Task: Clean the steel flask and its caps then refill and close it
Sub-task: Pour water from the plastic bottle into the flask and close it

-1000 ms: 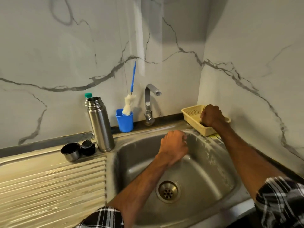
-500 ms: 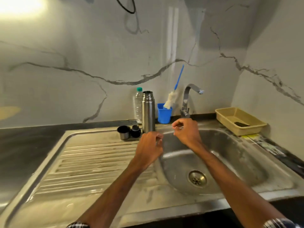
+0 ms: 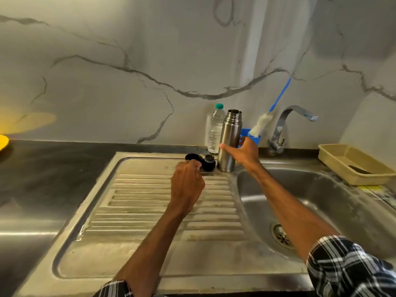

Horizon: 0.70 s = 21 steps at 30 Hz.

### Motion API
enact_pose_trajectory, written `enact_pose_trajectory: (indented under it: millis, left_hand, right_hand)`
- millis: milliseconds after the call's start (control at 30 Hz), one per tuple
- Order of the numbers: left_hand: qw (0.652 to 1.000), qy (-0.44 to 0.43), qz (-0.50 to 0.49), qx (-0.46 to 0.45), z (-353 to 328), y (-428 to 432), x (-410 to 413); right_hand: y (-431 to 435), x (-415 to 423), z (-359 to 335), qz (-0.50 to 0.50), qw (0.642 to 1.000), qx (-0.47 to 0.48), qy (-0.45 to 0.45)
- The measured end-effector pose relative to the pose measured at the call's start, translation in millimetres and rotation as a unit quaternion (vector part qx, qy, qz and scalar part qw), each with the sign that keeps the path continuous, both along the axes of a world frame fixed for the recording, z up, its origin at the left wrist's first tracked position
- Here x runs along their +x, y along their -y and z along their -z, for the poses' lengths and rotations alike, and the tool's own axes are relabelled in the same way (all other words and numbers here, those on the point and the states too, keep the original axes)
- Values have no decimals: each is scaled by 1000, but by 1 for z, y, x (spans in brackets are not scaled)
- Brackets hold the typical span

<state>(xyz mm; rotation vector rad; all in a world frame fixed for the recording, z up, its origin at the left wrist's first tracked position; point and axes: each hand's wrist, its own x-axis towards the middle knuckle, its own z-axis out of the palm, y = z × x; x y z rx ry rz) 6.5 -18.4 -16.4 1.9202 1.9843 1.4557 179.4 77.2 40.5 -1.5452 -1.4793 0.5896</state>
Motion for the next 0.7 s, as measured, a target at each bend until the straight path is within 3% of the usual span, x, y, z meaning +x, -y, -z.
enact_pose_trajectory:
  millis: [400, 700]
  left_hand:
    - [1000, -9, -2, 2, 1, 1, -3]
    - [999, 28, -18, -6, -3, 7, -13]
  right_hand:
    - [-16, -7, 2, 8, 1000, 21, -5]
    - [40, 8, -17, -4, 997, 67, -35]
